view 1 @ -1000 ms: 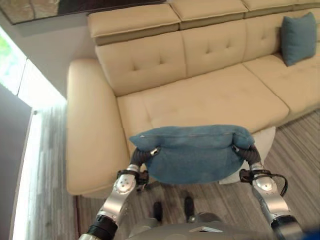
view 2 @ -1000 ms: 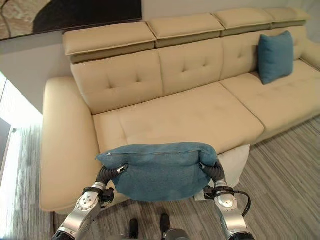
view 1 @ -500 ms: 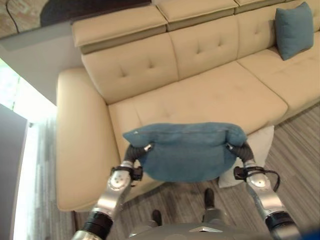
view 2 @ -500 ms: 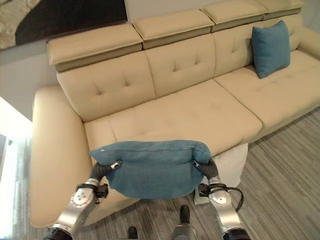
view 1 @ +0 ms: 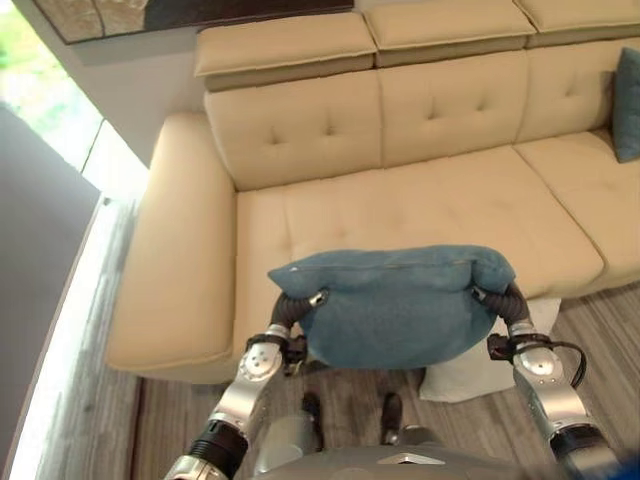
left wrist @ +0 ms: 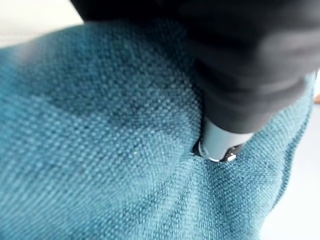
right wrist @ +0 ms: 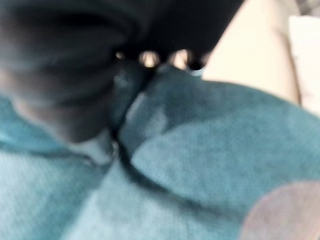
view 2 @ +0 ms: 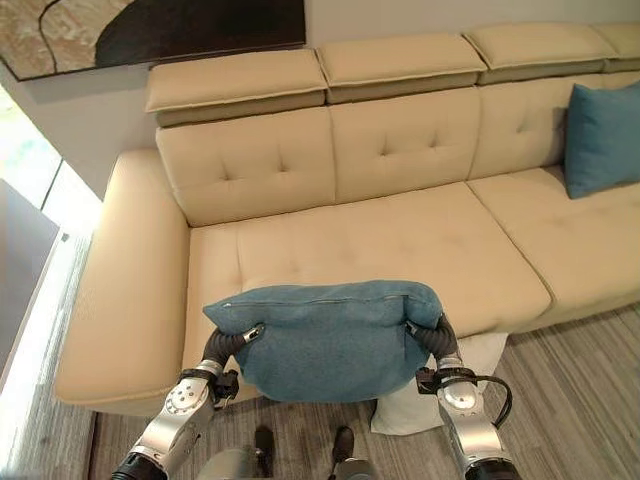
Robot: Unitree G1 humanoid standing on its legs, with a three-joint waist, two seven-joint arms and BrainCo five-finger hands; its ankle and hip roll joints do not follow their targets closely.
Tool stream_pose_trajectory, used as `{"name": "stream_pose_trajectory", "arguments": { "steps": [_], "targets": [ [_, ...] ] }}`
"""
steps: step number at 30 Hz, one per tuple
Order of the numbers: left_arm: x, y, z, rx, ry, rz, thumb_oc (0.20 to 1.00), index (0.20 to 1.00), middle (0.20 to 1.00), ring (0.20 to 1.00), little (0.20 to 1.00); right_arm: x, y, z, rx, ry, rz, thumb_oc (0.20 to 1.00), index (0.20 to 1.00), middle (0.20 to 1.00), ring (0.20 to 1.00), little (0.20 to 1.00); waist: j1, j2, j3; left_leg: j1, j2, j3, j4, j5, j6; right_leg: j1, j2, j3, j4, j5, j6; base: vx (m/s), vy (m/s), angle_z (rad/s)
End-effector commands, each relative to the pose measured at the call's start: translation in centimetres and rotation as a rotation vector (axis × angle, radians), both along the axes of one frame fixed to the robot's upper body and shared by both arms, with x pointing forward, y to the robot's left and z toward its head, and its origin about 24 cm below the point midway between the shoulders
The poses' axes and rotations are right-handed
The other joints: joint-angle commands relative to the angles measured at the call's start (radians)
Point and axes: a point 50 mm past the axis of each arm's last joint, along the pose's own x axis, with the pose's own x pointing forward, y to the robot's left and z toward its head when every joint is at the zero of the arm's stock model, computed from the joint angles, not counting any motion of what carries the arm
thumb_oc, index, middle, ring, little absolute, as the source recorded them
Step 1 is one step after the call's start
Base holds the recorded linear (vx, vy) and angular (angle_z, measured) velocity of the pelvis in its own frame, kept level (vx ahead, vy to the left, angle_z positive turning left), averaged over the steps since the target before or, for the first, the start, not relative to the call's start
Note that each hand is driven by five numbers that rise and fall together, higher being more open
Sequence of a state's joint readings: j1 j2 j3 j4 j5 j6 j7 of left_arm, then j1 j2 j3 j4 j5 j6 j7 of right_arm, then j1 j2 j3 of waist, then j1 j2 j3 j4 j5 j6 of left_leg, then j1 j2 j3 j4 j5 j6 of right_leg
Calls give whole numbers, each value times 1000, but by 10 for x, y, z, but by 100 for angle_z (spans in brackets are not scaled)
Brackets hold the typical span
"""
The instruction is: Pick up all the scattered cushions and arrange them neatly on the sofa.
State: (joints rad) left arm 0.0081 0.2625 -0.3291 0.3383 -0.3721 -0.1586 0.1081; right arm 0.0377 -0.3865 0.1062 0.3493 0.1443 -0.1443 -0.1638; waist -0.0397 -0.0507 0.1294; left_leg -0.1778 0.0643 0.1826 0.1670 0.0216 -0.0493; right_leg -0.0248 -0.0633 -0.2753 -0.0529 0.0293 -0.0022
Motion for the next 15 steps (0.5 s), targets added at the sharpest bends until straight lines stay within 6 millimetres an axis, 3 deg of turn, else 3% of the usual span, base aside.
{"name": "stream_pose_trajectory", "arguments": {
  "steps": [1, 6, 9, 12, 15],
  "targets": [
    [20, 12, 38, -18, -202, 8, 200, 200, 200, 200, 200, 14, -8, 28, 43, -169, -67, 200, 200, 200, 200, 200, 1, -30, -69, 59, -26, -6, -13, -101, 13, 27, -62, 66, 116, -92, 128, 159, 139, -17],
    [19, 21, 45, 4, -231, 22, 200, 200, 200, 200, 200, 19, -1, 28, 61, -173, -50, 200, 200, 200, 200, 200, 19, -19, -54, 112, -48, 2, -44, -124, 49, -24, -102, 91, 276, -71, 164, 83, 137, -7],
    [19, 26, 46, 14, -236, 36, 200, 200, 200, 200, 200, 22, 4, 30, 79, -187, -41, 200, 200, 200, 200, 200, 12, -10, -40, 134, -56, -10, -57, -135, 62, -92, -101, 130, 370, -52, 175, 68, 73, 0],
    [18, 26, 45, 9, -231, 44, 200, 200, 200, 200, 200, 25, 4, 32, 75, -194, -41, 200, 200, 200, 200, 200, 3, -1, -42, 160, -68, -29, -75, -138, 62, -117, -83, 169, 312, -56, 163, 121, 8, 18],
    [19, 28, 45, 6, -234, 59, 200, 200, 200, 200, 200, 28, 5, 35, 71, -205, -35, 200, 200, 200, 200, 200, -4, -1, -38, 181, -72, -46, -89, -140, 56, -146, -83, 179, 226, -20, 171, 101, -66, 12]
  ]
}}
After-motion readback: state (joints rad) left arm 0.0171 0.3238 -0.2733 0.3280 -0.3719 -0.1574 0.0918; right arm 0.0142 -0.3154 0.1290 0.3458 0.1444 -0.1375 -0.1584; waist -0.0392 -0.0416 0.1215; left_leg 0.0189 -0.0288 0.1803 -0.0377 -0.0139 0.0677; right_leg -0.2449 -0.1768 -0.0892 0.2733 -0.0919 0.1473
